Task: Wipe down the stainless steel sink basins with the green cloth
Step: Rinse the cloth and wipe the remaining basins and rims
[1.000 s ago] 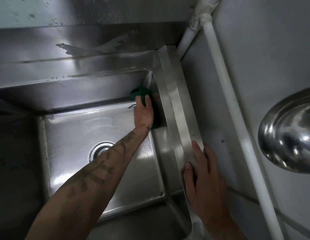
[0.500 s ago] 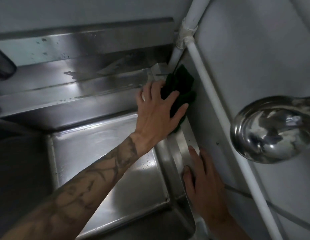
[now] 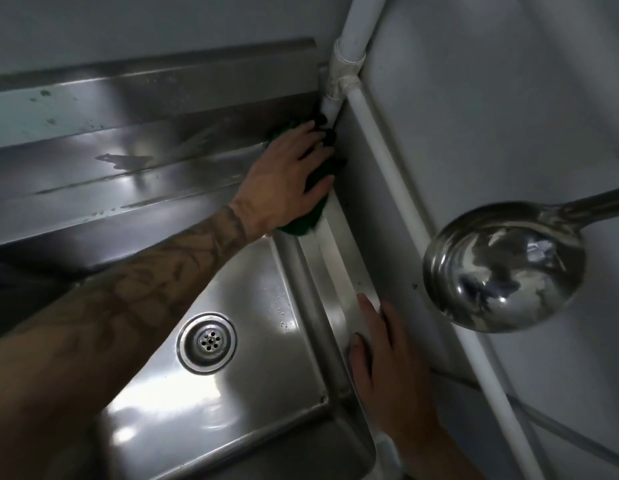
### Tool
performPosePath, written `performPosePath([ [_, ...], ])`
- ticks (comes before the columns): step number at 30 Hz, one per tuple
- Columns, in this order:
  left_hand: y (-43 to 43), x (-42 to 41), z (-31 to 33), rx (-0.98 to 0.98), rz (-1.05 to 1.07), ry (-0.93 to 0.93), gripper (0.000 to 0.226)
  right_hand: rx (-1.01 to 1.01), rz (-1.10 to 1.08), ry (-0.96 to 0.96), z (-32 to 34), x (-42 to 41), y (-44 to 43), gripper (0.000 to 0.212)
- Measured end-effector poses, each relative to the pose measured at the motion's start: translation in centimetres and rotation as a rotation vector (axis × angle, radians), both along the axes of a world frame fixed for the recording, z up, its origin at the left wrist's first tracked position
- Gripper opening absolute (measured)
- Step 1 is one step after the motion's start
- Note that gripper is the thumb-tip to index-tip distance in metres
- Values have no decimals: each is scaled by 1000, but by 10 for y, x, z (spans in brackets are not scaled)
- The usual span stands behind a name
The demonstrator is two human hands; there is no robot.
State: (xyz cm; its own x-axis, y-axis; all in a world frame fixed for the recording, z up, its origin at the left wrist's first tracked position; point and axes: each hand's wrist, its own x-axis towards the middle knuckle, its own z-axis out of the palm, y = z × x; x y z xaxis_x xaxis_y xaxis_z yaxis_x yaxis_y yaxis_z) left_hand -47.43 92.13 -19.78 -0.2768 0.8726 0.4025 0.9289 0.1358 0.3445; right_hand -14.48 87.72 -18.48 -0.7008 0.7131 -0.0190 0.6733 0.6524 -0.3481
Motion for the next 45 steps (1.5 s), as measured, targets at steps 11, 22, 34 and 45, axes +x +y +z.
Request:
performPosePath([
  [11, -10, 8, -1, 34, -47, -25, 49, -62, -47, 11, 3, -3, -3, 56],
  [22, -30, 37, -9, 32, -184, -49, 51, -6, -6, 45, -2, 0, -2, 55],
  [34, -65, 132, -10, 44, -167, -168, 48, -10, -16, 163, 1, -2, -4, 52],
  [45, -42, 112, -4, -23, 53, -190, 48, -67, -228, 174, 2, 21, -21, 62],
])
